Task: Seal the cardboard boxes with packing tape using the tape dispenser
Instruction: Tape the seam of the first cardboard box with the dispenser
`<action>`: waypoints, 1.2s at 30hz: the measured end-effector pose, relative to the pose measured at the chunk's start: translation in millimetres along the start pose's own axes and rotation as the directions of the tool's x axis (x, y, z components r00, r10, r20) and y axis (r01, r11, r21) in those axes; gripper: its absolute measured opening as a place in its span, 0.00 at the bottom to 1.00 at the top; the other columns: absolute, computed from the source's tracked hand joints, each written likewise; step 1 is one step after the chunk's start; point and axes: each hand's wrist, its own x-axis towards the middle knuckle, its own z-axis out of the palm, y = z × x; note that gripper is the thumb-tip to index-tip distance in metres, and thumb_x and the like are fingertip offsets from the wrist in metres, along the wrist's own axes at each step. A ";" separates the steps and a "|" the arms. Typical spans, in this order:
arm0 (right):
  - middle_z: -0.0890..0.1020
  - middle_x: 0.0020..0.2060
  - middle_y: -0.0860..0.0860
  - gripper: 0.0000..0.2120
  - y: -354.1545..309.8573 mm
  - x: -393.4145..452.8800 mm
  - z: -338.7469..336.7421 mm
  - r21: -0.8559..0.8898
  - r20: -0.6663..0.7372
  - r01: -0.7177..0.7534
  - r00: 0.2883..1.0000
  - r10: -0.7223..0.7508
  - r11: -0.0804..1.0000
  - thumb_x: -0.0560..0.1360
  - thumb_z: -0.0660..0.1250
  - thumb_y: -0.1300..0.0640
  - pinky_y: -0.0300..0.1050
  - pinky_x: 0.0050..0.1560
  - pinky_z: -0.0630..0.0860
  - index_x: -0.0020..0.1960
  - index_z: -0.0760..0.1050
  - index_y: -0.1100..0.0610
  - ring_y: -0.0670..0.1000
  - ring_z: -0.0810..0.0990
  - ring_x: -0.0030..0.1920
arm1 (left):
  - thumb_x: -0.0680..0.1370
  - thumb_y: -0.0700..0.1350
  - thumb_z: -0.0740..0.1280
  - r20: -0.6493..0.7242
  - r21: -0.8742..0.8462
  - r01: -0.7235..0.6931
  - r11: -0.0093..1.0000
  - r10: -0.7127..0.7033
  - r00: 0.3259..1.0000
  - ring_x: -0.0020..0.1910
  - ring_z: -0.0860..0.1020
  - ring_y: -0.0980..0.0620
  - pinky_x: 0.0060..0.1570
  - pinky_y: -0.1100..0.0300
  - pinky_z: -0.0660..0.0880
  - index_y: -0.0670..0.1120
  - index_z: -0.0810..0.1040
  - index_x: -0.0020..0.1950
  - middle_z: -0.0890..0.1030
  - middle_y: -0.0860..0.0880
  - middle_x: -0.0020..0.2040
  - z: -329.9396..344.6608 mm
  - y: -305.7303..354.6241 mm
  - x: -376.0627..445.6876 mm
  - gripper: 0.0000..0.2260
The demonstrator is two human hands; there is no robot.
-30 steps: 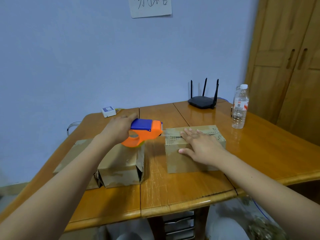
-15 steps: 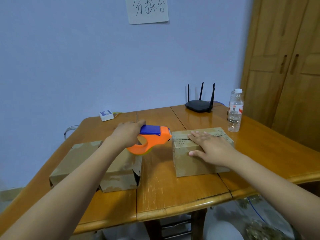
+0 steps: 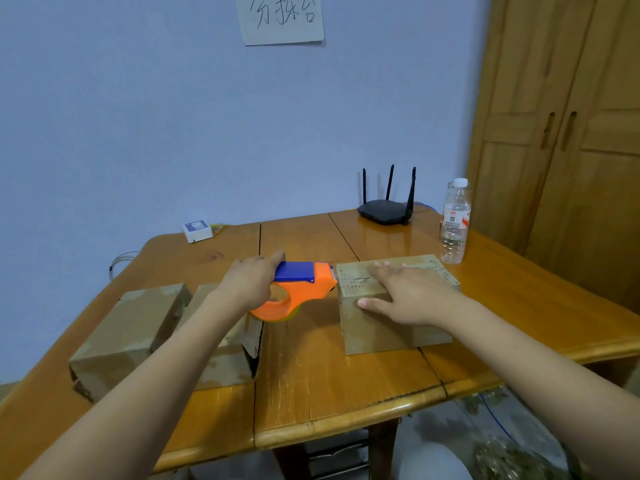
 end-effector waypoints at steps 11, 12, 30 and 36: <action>0.44 0.81 0.57 0.48 3.3 9.4 17.9 -0.080 0.033 -0.060 0.997 0.063 0.995 0.74 0.44 0.26 0.57 0.80 0.47 0.81 0.32 0.54 0.55 0.47 0.81 | 0.73 0.37 0.66 -0.041 -0.105 0.006 0.994 -0.011 0.999 0.41 0.75 0.48 0.40 0.54 0.71 0.53 0.65 0.59 0.77 0.49 0.43 3.5 -9.8 -6.7 0.19; 0.45 0.81 0.57 0.48 2.8 10.2 17.3 -0.083 0.039 -0.060 0.997 0.063 0.995 0.74 0.44 0.26 0.56 0.80 0.47 0.81 0.32 0.54 0.55 0.47 0.81 | 0.74 0.36 0.65 -0.059 -0.095 0.006 0.996 -0.011 0.998 0.41 0.76 0.48 0.41 0.53 0.72 0.53 0.65 0.59 0.77 0.49 0.43 1.3 -10.6 -6.0 0.19; 0.47 0.81 0.58 0.38 1.4 5.9 13.3 -0.088 0.030 -0.036 0.999 0.038 0.996 0.77 0.47 0.27 0.56 0.79 0.48 0.80 0.35 0.37 0.58 0.48 0.81 | 0.74 0.39 0.64 -0.094 0.043 -0.012 0.999 0.016 0.995 0.41 0.75 0.47 0.47 0.53 0.68 0.53 0.63 0.58 0.75 0.50 0.42 1.8 -6.5 -9.5 0.17; 0.45 0.82 0.55 0.34 -1.5 2.9 8.1 -0.071 0.060 -0.046 0.997 0.050 0.996 0.78 0.48 0.28 0.56 0.79 0.49 0.80 0.42 0.34 0.58 0.47 0.81 | 0.77 0.42 0.62 -0.029 -0.063 -0.004 0.998 0.002 1.000 0.44 0.76 0.47 0.49 0.52 0.70 0.51 0.65 0.60 0.77 0.48 0.45 8.9 0.2 -19.2 0.13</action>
